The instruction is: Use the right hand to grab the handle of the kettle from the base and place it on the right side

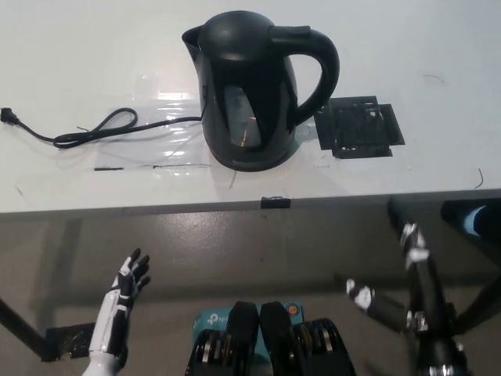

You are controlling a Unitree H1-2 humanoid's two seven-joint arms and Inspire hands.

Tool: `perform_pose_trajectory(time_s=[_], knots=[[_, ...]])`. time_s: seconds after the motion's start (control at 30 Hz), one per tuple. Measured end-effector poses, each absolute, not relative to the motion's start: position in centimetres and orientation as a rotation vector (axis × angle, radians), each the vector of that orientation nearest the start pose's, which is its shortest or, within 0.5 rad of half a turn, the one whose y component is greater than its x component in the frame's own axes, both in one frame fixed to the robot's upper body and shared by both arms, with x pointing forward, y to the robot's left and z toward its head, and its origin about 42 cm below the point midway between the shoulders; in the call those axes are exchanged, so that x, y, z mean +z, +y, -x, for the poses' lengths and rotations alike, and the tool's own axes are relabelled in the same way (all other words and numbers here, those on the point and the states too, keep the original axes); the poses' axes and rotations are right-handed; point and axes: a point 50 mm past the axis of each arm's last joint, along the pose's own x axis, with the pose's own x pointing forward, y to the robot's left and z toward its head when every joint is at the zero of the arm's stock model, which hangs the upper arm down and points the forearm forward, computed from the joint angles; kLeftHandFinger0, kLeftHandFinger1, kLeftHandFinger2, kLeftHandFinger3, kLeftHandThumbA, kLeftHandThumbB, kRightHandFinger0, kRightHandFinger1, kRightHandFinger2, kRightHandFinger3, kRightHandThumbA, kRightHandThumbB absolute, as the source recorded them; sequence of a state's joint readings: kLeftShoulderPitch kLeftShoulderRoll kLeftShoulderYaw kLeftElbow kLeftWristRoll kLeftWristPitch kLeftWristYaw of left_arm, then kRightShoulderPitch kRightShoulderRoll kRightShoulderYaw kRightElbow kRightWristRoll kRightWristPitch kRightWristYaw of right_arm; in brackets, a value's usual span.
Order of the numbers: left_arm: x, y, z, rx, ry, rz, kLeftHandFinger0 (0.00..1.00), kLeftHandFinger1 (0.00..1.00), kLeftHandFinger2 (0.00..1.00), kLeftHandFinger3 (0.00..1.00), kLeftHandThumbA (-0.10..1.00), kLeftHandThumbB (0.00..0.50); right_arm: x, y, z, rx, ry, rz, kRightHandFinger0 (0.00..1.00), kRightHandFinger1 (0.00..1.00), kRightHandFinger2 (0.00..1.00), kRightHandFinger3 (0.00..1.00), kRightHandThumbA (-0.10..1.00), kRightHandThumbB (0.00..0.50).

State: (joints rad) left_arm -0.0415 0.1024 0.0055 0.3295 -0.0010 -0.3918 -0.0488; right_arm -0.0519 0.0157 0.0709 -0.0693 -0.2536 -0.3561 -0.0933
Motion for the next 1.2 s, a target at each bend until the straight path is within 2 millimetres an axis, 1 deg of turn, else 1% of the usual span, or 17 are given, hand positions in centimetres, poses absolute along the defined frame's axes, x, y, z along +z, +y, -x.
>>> perform_pose_trajectory(time_s=[0.03,0.07,0.1,0.17,0.27,0.3,0.4,0.43,0.47,0.53,0.6,0.63,0.73,0.77,0.87,1.03,1.2], knots=[[4.6,24.5,-28.4,-0.061,-0.103,-0.101,1.00,1.00,1.00,1.00,1.00,0.500,17.1,-17.7,-29.8,0.008,-0.541,0.203,1.00,1.00,1.00,1.00,0.94,0.212],[4.6,24.4,-28.3,-0.063,-0.104,-0.100,1.00,1.00,1.00,1.00,1.00,0.500,17.9,-17.6,-30.3,0.003,-0.562,0.204,1.00,1.00,1.00,1.00,0.88,0.198],[4.6,24.4,-28.2,-0.065,-0.104,-0.099,1.00,1.00,1.00,1.00,1.00,0.500,19.0,-17.4,-30.8,-0.005,-0.587,0.209,1.00,1.00,1.00,1.00,0.86,0.203],[4.5,24.3,-28.1,-0.073,-0.100,-0.099,1.00,1.00,1.00,1.00,1.00,0.500,22.1,-17.2,-33.3,-0.022,-0.647,0.226,1.00,1.00,1.00,1.00,0.84,0.185],[4.3,24.2,-27.9,-0.078,-0.095,-0.098,1.00,1.00,1.00,1.00,1.00,0.500,25.4,-17.1,-36.6,-0.045,-0.690,0.238,1.00,1.00,1.00,1.00,0.83,0.190],[4.3,24.2,-27.9,-0.079,-0.095,-0.097,1.00,1.00,1.00,1.00,1.00,0.500,25.9,-17.1,-37.4,-0.049,-0.692,0.239,1.00,1.00,1.00,1.00,0.81,0.204],[4.3,24.1,-27.9,-0.082,-0.096,-0.097,1.00,1.00,1.00,1.00,1.00,0.500,28.1,-16.5,-41.4,-0.075,-0.667,0.254,1.00,1.00,1.00,1.00,0.76,0.197],[4.3,24.1,-27.9,-0.082,-0.097,-0.097,1.00,1.00,1.00,1.00,1.00,0.500,28.5,-16.2,-42.5,-0.084,-0.653,0.258,1.00,1.00,1.00,1.00,0.76,0.191],[4.3,24.1,-27.9,-0.082,-0.097,-0.097,1.00,1.00,1.00,1.00,1.00,0.500,29.1,-16.0,-43.4,-0.091,-0.645,0.262,1.00,1.00,1.00,1.00,0.70,0.175],[4.4,24.1,-27.9,-0.085,-0.099,-0.097,1.00,1.00,1.00,1.00,1.00,0.500,29.6,-15.4,-45.3,-0.103,-0.611,0.272,1.00,1.00,1.00,1.00,0.73,0.205],[4.4,24.1,-27.9,-0.088,-0.101,-0.097,1.00,1.00,1.00,1.00,1.00,0.500,29.8,-14.8,-46.9,-0.111,-0.578,0.286,1.00,1.00,1.00,1.00,0.74,0.219],[4.4,24.1,-27.9,-0.089,-0.102,-0.097,1.00,1.00,1.00,1.00,1.00,0.500,30.0,-14.5,-47.7,-0.114,-0.558,0.296,1.00,1.00,1.00,1.00,0.71,0.219],[4.4,24.1,-27.9,-0.089,-0.105,-0.097,1.00,1.00,1.00,1.00,1.00,0.500,29.6,-14.0,-49.6,-0.123,-0.497,0.325,1.00,1.00,1.00,1.00,0.72,0.232],[4.4,24.1,-27.9,-0.089,-0.106,-0.097,1.00,1.00,1.00,1.00,1.00,0.500,29.5,-14.0,-50.1,-0.125,-0.478,0.340,1.00,1.00,1.00,1.00,0.68,0.237],[4.5,24.1,-27.9,-0.089,-0.109,-0.097,1.00,1.00,1.00,1.00,1.00,0.500,28.7,-13.9,-51.7,-0.132,-0.421,0.381,1.00,1.00,1.00,1.00,0.70,0.264],[4.5,24.1,-27.9,-0.088,-0.113,-0.094,1.00,1.00,1.00,1.00,1.00,0.500,27.4,-13.8,-53.1,-0.132,-0.348,0.418,1.00,1.00,1.00,1.00,0.70,0.274],[4.5,24.2,-28.0,-0.087,-0.117,-0.090,1.00,1.00,1.00,1.00,1.00,0.500,26.1,-13.4,-53.2,-0.125,-0.327,0.442,1.00,1.00,1.00,1.00,0.73,0.295]])
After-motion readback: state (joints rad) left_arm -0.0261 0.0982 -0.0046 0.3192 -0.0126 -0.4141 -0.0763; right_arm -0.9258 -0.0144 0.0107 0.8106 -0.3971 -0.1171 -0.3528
